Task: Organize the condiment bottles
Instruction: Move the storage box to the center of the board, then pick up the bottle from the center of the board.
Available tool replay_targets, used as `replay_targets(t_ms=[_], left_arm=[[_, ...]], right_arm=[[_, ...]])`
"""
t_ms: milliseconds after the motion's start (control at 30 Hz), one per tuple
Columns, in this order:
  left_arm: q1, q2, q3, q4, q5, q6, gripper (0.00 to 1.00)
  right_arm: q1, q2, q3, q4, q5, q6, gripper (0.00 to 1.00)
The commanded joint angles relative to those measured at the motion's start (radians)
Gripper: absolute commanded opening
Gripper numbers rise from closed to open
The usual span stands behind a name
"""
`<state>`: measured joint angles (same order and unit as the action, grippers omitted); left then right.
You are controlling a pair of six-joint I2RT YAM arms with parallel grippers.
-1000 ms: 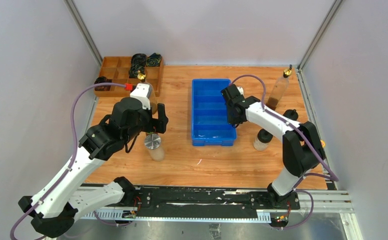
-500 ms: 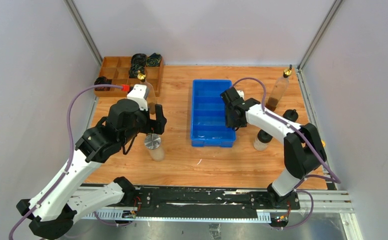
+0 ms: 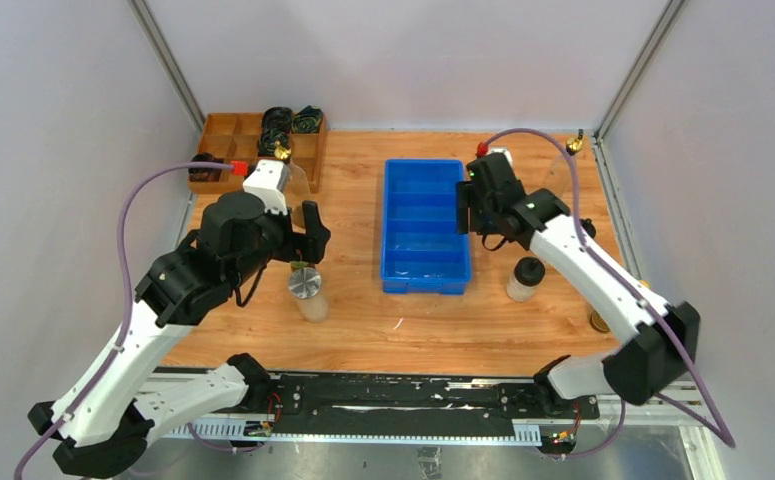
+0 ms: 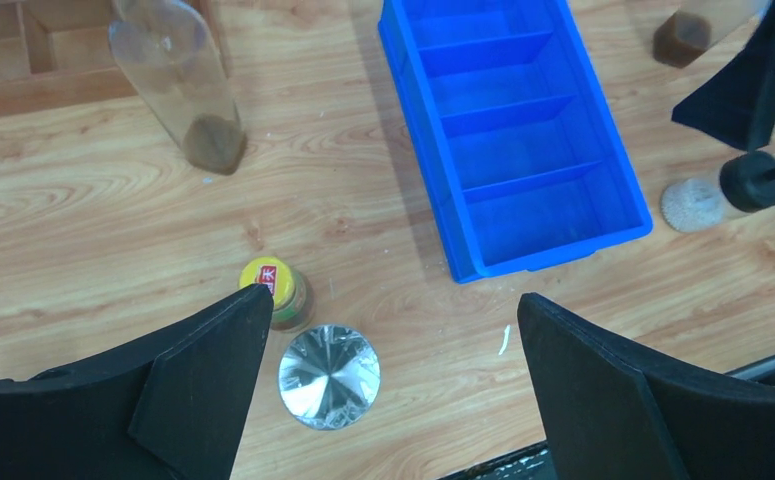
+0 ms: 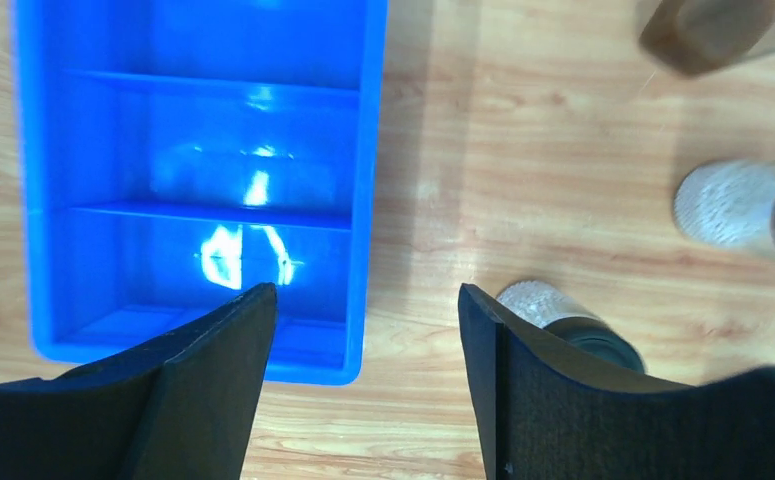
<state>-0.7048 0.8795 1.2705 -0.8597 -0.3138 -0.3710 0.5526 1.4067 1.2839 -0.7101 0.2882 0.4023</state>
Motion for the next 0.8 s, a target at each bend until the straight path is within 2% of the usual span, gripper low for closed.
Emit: replay_targets(t_ms=[0,233,433,600,767], left_arm=[[-0.005,-0.03,0.049,-0.005,0.066,-0.001,1.0],[-0.005,-0.14,-0.019,-0.003,0.125,-0.067,1.0],[-0.005,-0.139,-0.056,0.02,0.141,-0.103,1.0],[-0.005,-0.074,-0.049,0.08,0.124,-0.095,1.0],[-0.005,-0.019,-0.042,0.152,0.067,-0.07,1.0]], right_arm=[[0.021,-0.159,0.055,-0.051,-0.01,-0.085,0.77],[0.012,-0.411,-0.062,-0.046,0.007,-0.098,1.0],[-0.009,-0.533,-0.149,-0.012,0.001,-0.095,1.0],[-0.009,-0.543,-0.207,0.025,0.019,-0.105,1.0],[-0.008,-0.551,-0.242,0.089,-0.075,-0.104,1.0]])
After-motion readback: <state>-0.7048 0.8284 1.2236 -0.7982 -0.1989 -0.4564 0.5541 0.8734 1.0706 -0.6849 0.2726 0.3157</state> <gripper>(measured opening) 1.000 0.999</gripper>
